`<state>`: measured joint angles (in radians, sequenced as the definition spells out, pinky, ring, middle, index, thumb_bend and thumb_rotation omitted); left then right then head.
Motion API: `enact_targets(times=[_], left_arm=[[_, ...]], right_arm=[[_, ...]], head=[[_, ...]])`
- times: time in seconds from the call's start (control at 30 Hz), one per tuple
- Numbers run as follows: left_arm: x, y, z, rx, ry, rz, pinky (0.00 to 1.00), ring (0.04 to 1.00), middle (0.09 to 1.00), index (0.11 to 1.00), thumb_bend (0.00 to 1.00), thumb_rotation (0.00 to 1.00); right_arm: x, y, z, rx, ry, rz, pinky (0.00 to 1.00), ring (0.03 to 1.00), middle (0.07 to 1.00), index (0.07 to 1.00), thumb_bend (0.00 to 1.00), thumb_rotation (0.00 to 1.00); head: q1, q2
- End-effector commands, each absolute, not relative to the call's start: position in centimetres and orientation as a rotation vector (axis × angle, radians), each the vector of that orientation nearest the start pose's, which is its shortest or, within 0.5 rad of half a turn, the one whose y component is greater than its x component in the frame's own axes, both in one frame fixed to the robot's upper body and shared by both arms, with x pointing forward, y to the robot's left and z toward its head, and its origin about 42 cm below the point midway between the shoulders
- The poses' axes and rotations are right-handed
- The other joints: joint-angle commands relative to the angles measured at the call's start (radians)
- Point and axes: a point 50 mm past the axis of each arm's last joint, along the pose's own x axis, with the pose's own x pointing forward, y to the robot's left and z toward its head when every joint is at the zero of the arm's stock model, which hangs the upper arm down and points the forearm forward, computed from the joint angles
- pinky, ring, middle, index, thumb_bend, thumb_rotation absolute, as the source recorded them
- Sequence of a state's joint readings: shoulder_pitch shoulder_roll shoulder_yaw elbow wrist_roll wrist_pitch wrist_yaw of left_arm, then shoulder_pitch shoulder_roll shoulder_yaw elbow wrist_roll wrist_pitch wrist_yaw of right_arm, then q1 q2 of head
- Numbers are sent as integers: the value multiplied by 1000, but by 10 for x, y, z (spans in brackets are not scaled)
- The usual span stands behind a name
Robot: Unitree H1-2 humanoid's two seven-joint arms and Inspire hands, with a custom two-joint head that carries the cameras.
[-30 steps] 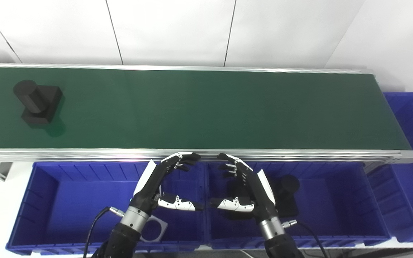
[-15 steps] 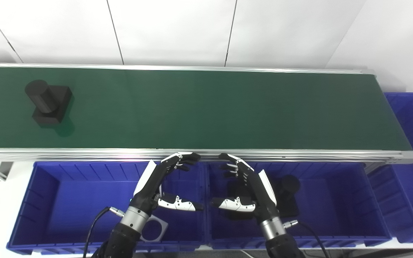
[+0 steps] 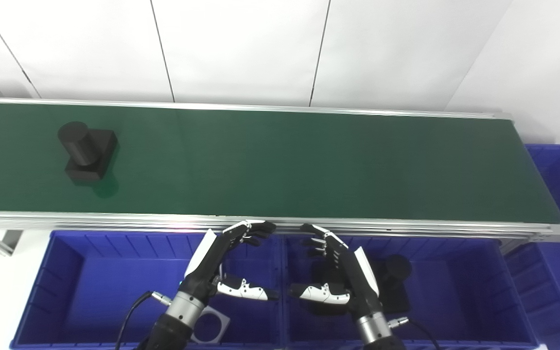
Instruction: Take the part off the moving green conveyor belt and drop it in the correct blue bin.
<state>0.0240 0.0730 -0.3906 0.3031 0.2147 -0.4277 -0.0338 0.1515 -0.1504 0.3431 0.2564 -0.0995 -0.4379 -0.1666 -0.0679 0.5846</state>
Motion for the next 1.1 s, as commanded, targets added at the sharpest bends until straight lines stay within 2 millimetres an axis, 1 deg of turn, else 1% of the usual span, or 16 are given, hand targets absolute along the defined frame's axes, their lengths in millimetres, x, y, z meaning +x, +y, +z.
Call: enact_targets(times=[0.0, 0.03, 0.07, 0.1, 0.13, 0.17, 0.2, 0.27, 0.37, 0.5, 0.8, 0.9, 1.07], left_arm=[[247, 121, 38, 217, -189, -499, 659, 718, 744, 723, 826, 57], [247, 119, 37, 217, -186, -499, 658, 715, 742, 722, 829, 49], [247, 116, 36, 219, -183, -498, 654, 712, 740, 721, 832, 45], [247, 114, 34, 223, -179, -497, 648, 708, 738, 717, 837, 49], [247, 111, 32, 226, -174, -498, 646, 710, 739, 715, 841, 60], [248, 109, 30, 224, -167, -499, 648, 714, 741, 715, 846, 66], [248, 106, 28, 222, -161, -500, 648, 715, 741, 715, 848, 67], [248, 101, 25, 216, -149, -502, 646, 719, 743, 714, 853, 74], [249, 96, 21, 221, -140, -506, 640, 722, 746, 714, 848, 80], [250, 92, 17, 220, -126, -506, 641, 724, 745, 710, 851, 89], [250, 89, 14, 231, -119, -507, 648, 729, 749, 717, 853, 116], [250, 90, 13, 237, -122, -506, 648, 728, 749, 718, 851, 123], [250, 91, 13, 238, -122, -506, 654, 732, 750, 716, 847, 121]], right_arm=[[207, -195, 20, -177, -84, 194, 674, 757, 853, 800, 905, 342], [207, -196, 19, -180, -81, 193, 674, 757, 853, 800, 901, 335], [207, -199, 18, -181, -75, 191, 673, 755, 852, 800, 898, 331], [207, -201, 17, -180, -67, 190, 673, 754, 854, 801, 897, 329], [208, -204, 15, -182, -59, 190, 674, 755, 856, 803, 893, 326], [208, -207, 13, -183, -49, 190, 673, 758, 861, 807, 886, 329], [209, -210, 10, -183, -38, 190, 673, 759, 863, 808, 887, 332], [209, -214, 7, -172, -20, 185, 678, 765, 870, 808, 895, 342], [210, -218, 5, -157, -8, 183, 687, 773, 880, 810, 898, 344], [212, -221, 5, -165, -6, 184, 678, 768, 871, 800, 897, 343], [215, -223, 11, -146, -25, 190, 680, 767, 865, 798, 886, 328], [218, -222, 20, -124, -58, 191, 676, 765, 859, 798, 870, 305], [223, -220, 39, -49, -130, 199, 669, 755, 859, 804, 866, 333]], head=[[50, -15], [58, -18], [93, -29], [109, -35], [150, -51], [155, -53], [180, -67], [192, -79], [195, -93], [194, -105], [193, -115], [186, -117], [181, -120]])
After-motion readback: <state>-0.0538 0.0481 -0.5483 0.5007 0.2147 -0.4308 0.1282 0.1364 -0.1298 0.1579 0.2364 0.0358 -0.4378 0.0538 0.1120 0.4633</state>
